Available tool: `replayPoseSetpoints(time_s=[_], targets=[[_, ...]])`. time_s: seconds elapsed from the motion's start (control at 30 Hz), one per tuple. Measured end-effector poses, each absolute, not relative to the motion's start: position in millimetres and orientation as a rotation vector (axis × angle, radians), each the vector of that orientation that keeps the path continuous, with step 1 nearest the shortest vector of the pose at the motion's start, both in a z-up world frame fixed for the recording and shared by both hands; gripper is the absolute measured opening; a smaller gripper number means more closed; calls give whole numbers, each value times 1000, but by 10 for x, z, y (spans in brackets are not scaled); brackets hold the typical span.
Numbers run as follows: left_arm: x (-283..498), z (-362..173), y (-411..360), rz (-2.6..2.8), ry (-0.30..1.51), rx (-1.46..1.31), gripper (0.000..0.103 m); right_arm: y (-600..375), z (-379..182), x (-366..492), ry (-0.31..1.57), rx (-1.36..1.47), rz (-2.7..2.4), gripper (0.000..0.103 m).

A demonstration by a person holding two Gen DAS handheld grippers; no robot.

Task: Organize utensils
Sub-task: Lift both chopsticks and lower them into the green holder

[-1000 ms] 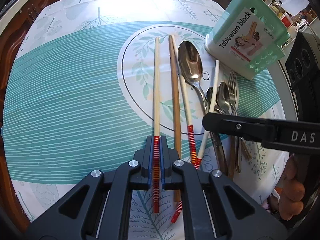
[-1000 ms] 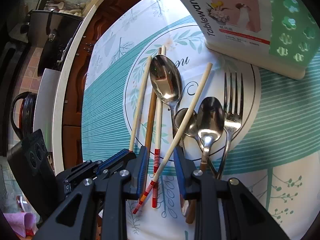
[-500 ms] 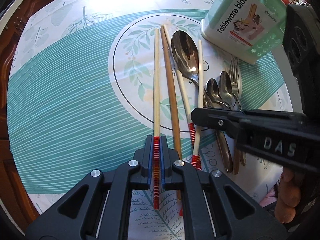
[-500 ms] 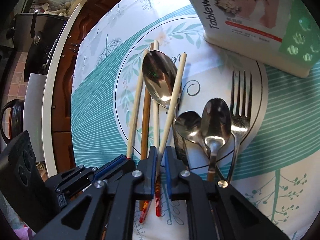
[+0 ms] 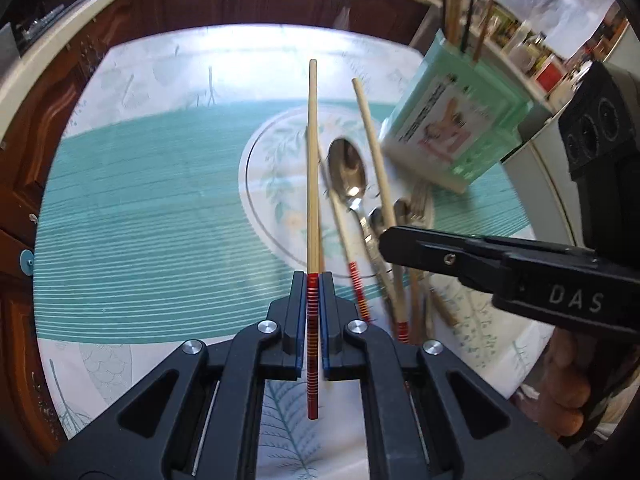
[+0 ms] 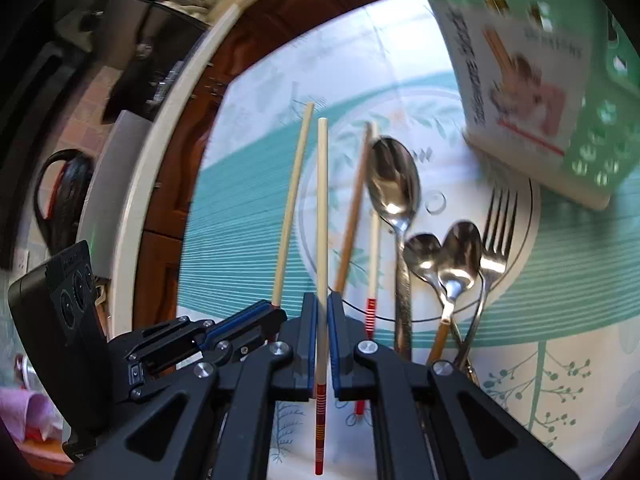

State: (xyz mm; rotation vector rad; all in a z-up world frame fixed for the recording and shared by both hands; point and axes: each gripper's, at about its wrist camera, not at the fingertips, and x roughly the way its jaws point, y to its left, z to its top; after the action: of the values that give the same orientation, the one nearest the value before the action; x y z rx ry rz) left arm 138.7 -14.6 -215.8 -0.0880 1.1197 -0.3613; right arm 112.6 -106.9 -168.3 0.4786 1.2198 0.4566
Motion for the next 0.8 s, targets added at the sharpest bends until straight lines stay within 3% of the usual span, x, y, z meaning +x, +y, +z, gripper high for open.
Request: replayPoseSetpoints(time_s=[0.4, 0.8], targets=[[1154, -1161, -257, -391, 848, -153, 3, -1274, -833, 832, 914, 325, 505, 5], [1412, -156, -790, -408, 686, -143, 3, -1877, 89, 894, 624, 208, 365, 5]])
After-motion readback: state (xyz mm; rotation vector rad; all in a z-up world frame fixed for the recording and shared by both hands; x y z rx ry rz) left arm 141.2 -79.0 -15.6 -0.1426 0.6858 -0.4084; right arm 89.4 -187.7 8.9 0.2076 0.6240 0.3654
